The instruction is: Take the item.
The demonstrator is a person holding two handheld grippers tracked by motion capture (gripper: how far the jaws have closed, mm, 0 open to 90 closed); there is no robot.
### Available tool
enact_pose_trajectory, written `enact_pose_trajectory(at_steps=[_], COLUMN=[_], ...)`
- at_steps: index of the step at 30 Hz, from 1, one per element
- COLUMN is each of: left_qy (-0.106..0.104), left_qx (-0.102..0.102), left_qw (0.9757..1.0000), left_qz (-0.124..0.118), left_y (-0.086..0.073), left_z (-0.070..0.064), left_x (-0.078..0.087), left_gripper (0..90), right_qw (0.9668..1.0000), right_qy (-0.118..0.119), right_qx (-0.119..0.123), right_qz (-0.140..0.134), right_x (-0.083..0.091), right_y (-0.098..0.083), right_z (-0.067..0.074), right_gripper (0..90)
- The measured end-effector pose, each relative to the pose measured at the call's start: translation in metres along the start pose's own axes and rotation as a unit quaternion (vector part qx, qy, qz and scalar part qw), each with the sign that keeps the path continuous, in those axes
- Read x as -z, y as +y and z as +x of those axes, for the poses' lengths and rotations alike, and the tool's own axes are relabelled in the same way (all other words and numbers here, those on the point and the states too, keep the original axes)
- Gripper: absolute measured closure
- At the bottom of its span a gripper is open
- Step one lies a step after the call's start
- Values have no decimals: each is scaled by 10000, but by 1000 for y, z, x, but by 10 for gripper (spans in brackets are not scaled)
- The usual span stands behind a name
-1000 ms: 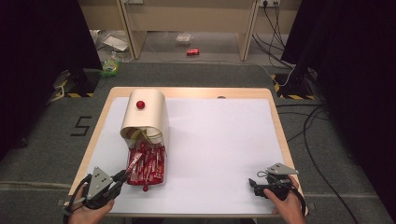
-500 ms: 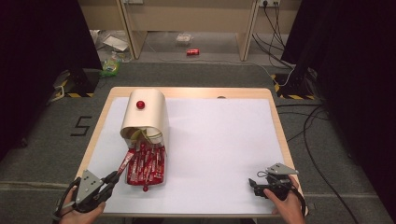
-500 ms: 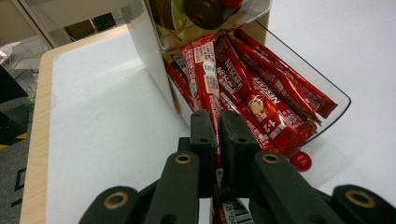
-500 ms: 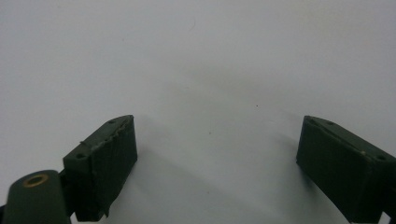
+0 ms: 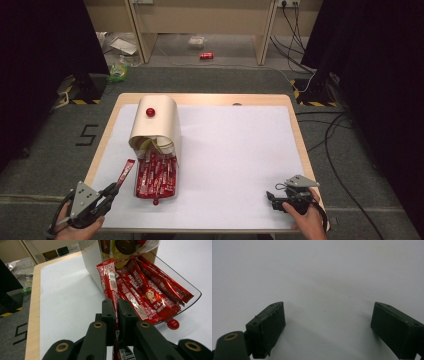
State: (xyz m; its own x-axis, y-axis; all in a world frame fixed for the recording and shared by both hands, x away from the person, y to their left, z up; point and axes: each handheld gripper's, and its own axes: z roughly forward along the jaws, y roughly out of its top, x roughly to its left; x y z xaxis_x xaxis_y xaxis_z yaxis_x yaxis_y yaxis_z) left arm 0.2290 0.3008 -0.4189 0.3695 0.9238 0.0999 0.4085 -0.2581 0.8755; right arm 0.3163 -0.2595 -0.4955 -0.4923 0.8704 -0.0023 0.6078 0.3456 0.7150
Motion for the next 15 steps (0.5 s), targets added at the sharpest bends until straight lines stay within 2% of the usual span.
enact_pose_trajectory(at_steps=[15], left_qy=[166], left_qx=[208], left_qw=[9996], left_qz=[40], left_y=[-8], left_z=[16], left_x=[-7], left_gripper=[834], right_qw=[10000], right_qy=[1], right_qx=[1], right_qz=[-1], right_x=[0], right_y=[0], right_z=[0], right_gripper=[126])
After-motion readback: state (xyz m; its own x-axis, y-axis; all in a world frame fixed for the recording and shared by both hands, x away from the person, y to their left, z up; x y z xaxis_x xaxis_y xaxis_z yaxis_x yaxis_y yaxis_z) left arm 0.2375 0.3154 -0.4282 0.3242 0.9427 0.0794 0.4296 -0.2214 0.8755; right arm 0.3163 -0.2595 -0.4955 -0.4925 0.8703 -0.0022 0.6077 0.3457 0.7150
